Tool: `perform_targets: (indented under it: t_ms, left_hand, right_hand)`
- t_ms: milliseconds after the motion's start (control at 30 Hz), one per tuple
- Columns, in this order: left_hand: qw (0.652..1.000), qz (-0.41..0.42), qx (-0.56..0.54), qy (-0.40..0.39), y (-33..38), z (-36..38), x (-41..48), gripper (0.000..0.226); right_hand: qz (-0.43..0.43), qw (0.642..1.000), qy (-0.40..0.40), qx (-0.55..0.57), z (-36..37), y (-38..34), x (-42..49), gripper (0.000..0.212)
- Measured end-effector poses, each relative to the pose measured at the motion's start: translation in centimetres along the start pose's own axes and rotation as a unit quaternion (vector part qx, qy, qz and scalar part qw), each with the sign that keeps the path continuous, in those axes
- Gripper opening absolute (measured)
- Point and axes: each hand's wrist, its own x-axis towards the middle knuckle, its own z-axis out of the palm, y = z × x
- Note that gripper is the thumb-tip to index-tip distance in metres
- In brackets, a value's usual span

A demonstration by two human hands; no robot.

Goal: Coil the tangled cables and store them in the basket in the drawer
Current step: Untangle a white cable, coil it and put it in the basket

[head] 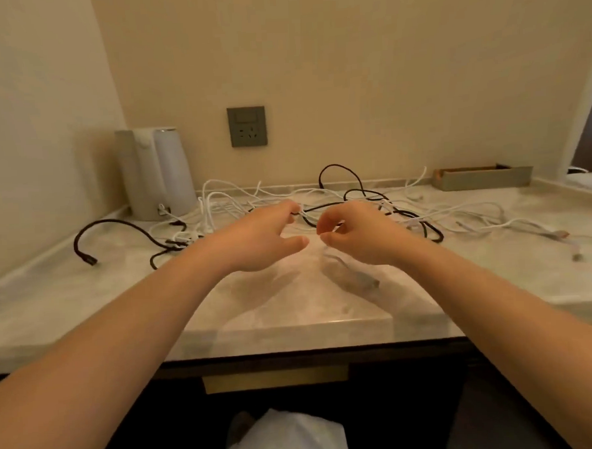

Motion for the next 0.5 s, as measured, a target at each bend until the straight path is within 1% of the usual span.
perform_targets:
  t_ms: [133,233,300,400,433,500]
  left_hand:
    - [0.998,-0.04,0.054,0.021,-2.0,0.4,3.9,0.051]
    - [0.99,-0.067,0.116,0.032,-3.8,1.2,6.2,0.051]
    - [0.985,-0.084,0.14,0.06,-4.5,1.7,7.2,0.051]
    - [0.978,-0.093,0.106,0.155,-5.5,1.2,8.3,0.052]
    - [0.976,-0.098,0.087,0.175,-6.0,0.9,8.6,0.052]
    - [0.976,-0.107,0.058,0.18,-6.9,0.4,9.1,0.05]
  right_hand:
    - [0.014,0.999,0.011,-0.038,2.5,0.9,4.4,0.028]
    - [0.035,0.998,-0.01,-0.055,4.0,1.3,7.3,0.034]
    - [0.042,0.997,-0.032,-0.053,4.8,1.4,8.7,0.038]
    - [0.03,0.996,-0.068,-0.038,5.4,1.4,10.8,0.038]
    - [0.022,0.996,-0.077,-0.041,5.6,1.4,11.3,0.037]
    - [-0.002,0.994,-0.09,-0.055,5.9,1.5,12.3,0.033]
